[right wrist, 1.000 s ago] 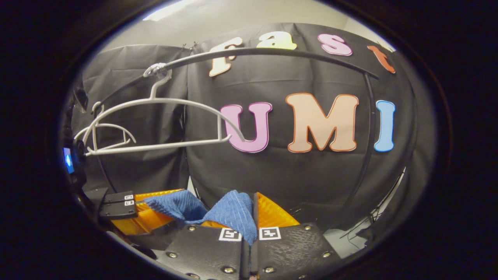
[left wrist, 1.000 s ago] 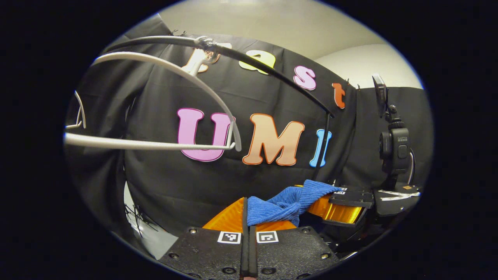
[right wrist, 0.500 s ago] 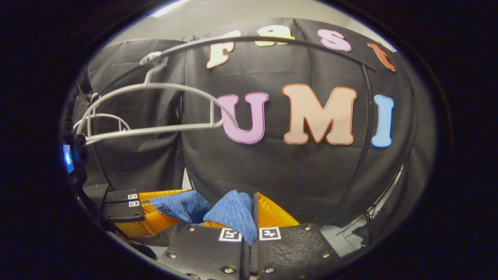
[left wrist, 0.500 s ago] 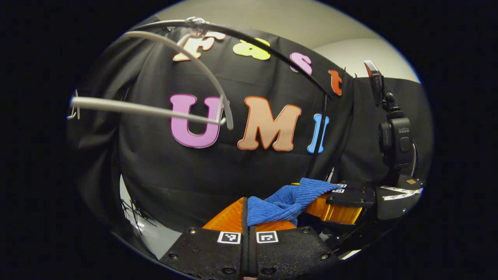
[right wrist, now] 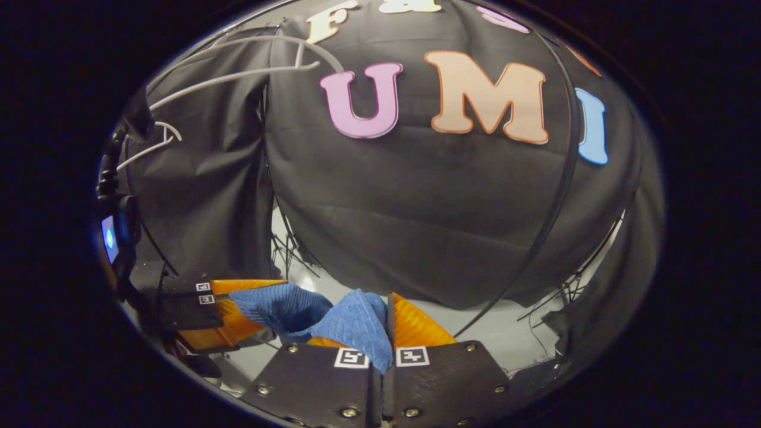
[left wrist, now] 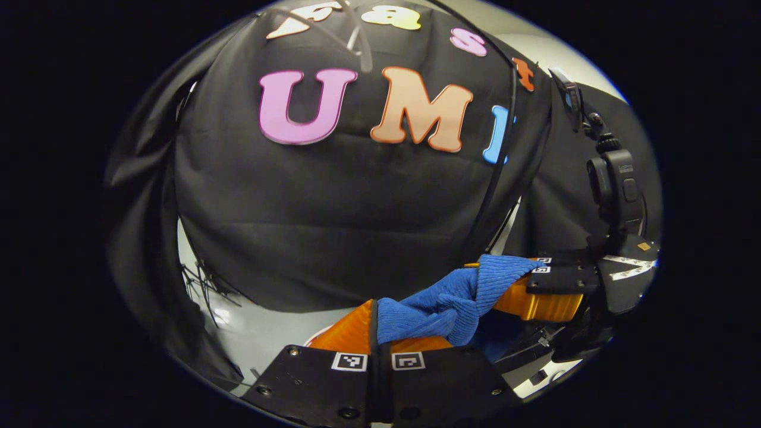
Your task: Grasp the clothes on the hanger with both hands and then place them into the laundry hamper below.
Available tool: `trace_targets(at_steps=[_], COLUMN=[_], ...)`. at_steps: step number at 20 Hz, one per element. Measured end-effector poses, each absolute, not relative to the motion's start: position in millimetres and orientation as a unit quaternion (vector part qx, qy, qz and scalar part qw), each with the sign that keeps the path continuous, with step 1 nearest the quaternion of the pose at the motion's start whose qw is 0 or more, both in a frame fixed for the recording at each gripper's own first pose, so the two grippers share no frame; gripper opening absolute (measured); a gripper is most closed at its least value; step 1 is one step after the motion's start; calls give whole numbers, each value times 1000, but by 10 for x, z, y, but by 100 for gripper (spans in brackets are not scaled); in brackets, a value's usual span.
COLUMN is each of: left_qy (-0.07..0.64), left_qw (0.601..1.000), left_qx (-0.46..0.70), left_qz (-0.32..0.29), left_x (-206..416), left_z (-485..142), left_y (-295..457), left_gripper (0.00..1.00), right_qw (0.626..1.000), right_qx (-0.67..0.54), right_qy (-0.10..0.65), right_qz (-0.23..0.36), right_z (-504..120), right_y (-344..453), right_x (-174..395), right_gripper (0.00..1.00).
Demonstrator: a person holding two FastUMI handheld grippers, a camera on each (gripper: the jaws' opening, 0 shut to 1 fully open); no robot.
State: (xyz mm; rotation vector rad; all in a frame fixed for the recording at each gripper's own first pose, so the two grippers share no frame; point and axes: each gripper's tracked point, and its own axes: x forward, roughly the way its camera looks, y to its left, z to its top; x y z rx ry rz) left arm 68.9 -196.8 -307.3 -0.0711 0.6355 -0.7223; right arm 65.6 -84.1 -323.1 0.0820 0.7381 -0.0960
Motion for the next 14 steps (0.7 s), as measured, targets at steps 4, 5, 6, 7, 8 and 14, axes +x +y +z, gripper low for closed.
trace_targets(at_steps=[4, 5, 6, 7, 8, 14], left_qy=[363, 378, 393, 408, 417, 471], left_qw=[869, 865, 860, 854, 851, 829], left_qx=[-8, -4, 0, 1, 1, 15], left_qz=[-335, -331, -326, -322, -319, -303], left_x=[516, 474, 445, 410, 388, 176], left_z=[-3559, -3661, -3775, -3887, -3972, -4364], left_y=[-1808, -1762, -1758, -1748, -1729, -1470], left_gripper=[1, 0, 1, 1, 1, 1], right_qw=[910, 904, 900, 896, 891, 867], right_qx=[40, 38, 36, 35, 33, 27], right_qy=[412, 424, 433, 442, 451, 496], right_qz=[-42, -40, -39, -38, -37, -30], right_z=[-3676, -3767, -3852, -3935, -4012, -4390], right_y=[-791, -785, -772, -767, -775, -748], right_x=[470, 418, 379, 359, 350, 242], right_gripper=[5, 5, 5, 5, 5, 5])
